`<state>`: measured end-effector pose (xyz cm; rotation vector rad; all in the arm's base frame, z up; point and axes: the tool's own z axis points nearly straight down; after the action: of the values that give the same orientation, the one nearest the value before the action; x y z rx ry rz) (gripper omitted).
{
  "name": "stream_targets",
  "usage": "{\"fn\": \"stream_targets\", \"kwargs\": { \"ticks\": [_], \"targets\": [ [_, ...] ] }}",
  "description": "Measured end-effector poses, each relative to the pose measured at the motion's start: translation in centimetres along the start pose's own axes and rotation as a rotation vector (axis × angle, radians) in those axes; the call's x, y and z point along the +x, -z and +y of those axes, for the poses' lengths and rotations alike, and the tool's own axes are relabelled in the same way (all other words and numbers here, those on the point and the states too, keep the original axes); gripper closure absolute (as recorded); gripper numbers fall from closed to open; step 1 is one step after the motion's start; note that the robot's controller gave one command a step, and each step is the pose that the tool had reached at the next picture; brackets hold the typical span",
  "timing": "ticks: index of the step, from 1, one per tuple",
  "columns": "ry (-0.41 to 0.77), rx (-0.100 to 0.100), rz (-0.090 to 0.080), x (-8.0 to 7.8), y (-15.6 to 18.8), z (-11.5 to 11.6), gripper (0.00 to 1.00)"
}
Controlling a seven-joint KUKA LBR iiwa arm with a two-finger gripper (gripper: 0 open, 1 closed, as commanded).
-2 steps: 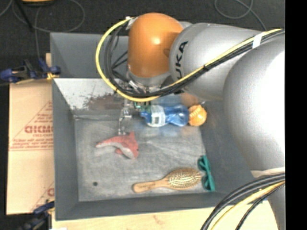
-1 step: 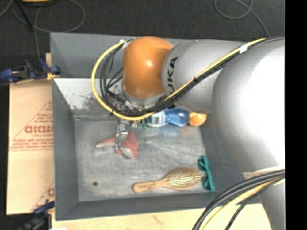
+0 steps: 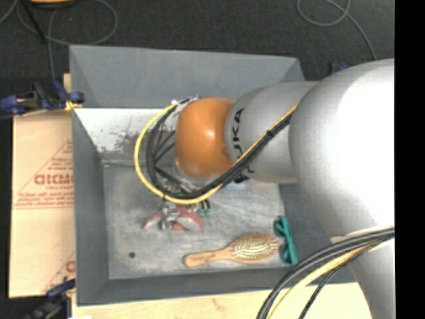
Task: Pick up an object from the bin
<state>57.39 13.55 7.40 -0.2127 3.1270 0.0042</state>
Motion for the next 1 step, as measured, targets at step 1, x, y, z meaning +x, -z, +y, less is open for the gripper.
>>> {"fn": "stream_targets", "kwargs": {
  "ticks": [1],
  "targets": [
    [-0.001, 0.000, 0.000, 0.00, 0.00, 0.00, 1.00]
  ]
}}
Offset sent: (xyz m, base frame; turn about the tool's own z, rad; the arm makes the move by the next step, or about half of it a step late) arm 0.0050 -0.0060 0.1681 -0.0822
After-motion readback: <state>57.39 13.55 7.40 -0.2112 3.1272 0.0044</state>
